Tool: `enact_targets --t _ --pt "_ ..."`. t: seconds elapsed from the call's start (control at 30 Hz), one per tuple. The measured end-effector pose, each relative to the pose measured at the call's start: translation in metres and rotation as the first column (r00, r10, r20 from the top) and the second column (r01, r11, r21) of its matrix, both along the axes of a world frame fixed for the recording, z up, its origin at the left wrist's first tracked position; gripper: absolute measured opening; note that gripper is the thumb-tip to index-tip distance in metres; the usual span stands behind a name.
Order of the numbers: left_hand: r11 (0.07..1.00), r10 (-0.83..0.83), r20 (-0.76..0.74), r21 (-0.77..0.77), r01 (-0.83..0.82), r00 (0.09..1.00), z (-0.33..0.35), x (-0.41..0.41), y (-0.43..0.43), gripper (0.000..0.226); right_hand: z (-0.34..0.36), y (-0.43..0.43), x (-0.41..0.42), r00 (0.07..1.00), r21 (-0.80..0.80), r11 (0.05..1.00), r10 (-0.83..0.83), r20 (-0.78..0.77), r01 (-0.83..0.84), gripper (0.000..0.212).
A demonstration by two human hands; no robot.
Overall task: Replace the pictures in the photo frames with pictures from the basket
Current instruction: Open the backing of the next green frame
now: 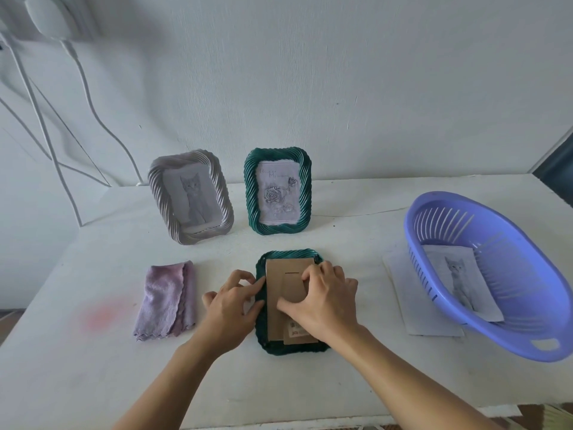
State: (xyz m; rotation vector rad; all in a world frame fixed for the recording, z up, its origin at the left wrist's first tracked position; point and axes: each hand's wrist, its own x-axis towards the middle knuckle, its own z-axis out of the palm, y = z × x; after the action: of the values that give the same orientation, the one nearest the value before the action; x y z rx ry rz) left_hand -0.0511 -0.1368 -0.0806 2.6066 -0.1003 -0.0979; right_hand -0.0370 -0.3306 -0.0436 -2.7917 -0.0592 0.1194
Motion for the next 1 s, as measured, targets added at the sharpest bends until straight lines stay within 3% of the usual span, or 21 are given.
enact_targets --t 0.17,0.37,0.53,0.73,1.0 --pt "0.999 0.028 0.089 -0.031 -0.025 0.996 -0.004 -0.009 0.006 0.041 0.005 -0.001 -0.005 1.0 0.129 0.992 -0.004 0.021 0.001 0.058" --pt "0.999 0.042 0.054 0.001 -0.042 0.998 0.003 -0.014 0.016 0.04 0.013 -0.006 -0.006 1.0 0.321 0.947 -0.002 -0.006 0.004 0.058" --pt "0.999 0.039 0.02 0.01 -0.039 0.999 0.012 -0.015 0.018 0.039 0.013 -0.02 -0.003 0.989 0.612 0.781 -0.051 -0.14 0.126 0.025" --pt "0.996 0.082 0.014 -0.024 -0.082 0.997 0.021 -0.012 0.013 0.033 0.013 -0.028 -0.003 0.986 0.685 0.717 -0.019 -0.166 0.129 0.018" --pt "0.925 -0.063 -0.028 -0.377 0.048 0.998 0.06 -0.023 -0.029 0.03 0.013 -0.027 -0.006 0.989 0.679 0.73 0.032 -0.144 0.075 0.027"
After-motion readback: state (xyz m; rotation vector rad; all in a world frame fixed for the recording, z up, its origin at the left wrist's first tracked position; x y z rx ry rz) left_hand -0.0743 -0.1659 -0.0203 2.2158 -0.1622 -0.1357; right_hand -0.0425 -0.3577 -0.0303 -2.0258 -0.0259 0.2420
